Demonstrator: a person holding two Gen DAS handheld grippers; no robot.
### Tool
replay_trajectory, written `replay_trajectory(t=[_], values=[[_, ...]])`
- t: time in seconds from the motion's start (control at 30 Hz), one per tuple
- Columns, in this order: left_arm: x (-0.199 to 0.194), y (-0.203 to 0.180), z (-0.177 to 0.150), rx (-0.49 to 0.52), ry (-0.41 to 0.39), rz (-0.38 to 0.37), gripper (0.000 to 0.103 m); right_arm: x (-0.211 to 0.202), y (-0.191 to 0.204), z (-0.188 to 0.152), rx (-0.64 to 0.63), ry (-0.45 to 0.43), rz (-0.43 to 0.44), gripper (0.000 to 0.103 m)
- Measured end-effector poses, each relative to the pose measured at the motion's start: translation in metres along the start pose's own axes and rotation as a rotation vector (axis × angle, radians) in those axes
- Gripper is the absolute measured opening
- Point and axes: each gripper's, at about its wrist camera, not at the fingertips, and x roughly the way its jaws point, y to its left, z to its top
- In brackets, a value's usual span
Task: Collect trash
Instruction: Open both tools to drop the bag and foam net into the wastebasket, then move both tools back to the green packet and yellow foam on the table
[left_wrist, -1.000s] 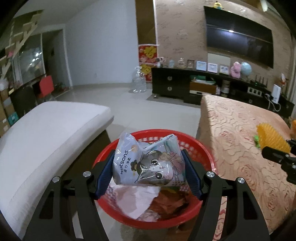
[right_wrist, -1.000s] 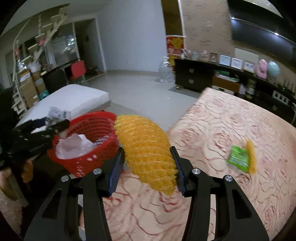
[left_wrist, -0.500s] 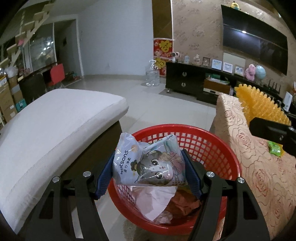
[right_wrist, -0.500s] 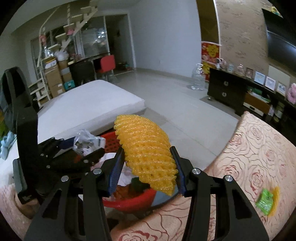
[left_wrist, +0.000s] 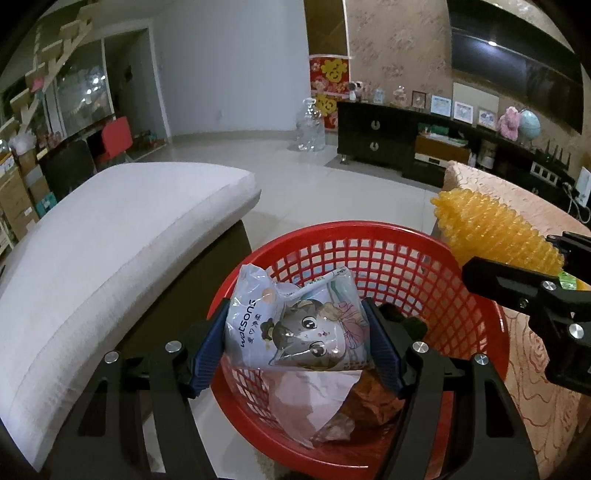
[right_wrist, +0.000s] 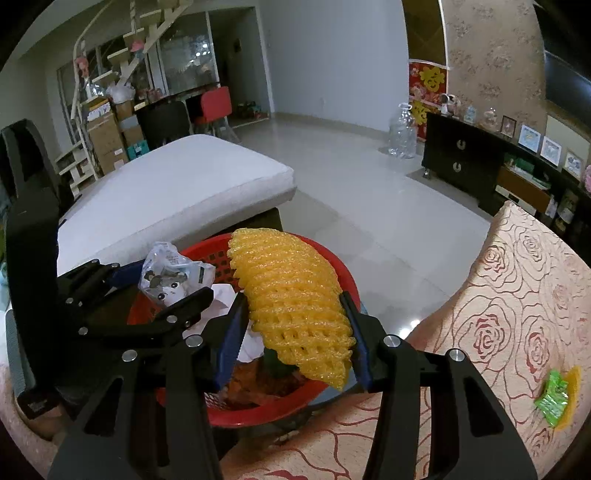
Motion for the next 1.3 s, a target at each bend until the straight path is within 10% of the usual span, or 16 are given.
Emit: replay_trajectory(t=[1.3], values=[[-0.008, 0.050, 0.002, -0.200, -0.040, 0.023, 0.083, 0.005, 0.007, -0.006, 0.012, 0.013, 0.080, 0.084]])
